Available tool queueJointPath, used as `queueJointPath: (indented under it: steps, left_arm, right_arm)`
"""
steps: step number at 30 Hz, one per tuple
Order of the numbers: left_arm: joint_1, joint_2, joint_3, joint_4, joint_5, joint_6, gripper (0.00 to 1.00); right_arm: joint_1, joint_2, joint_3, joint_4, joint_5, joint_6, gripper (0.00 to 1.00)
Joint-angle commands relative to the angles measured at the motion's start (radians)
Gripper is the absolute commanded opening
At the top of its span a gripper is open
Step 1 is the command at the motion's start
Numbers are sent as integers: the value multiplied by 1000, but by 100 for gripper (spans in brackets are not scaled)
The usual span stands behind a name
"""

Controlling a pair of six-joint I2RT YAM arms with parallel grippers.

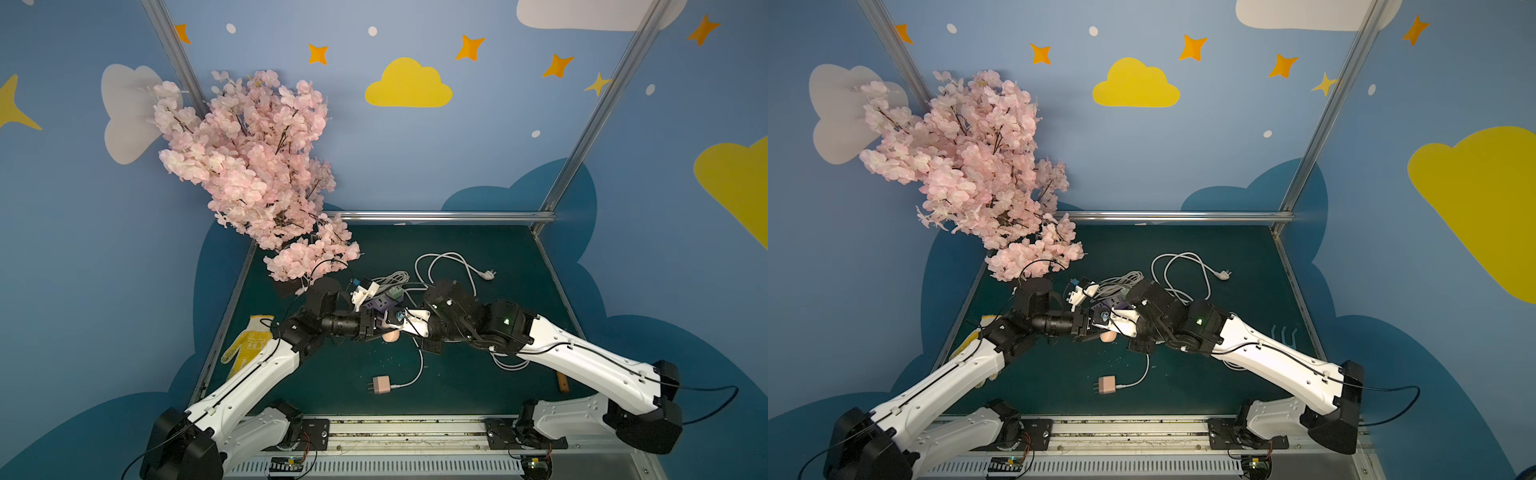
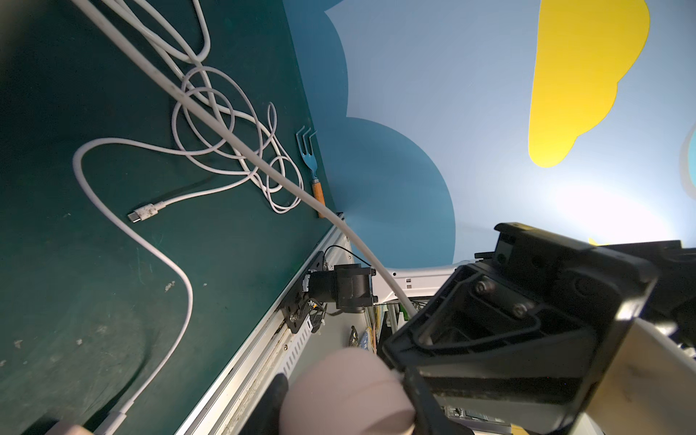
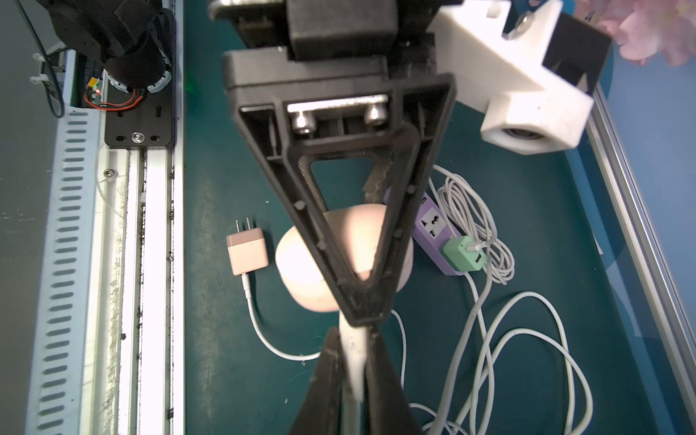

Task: Charge the bluetooth headset
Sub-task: Insert the charging cable into the bluetooth headset.

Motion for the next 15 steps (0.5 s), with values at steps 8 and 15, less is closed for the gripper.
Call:
queueJointPath:
  steps: [8,15]
  left_arm:
    - [-53,-70,117,270,126,-54,3]
    - [-53,-78,104,274,125,-44,3]
  right_arm:
    - [69,153,-56,294,-216,60,0]
    - [72,205,-27,293,-314,85,0]
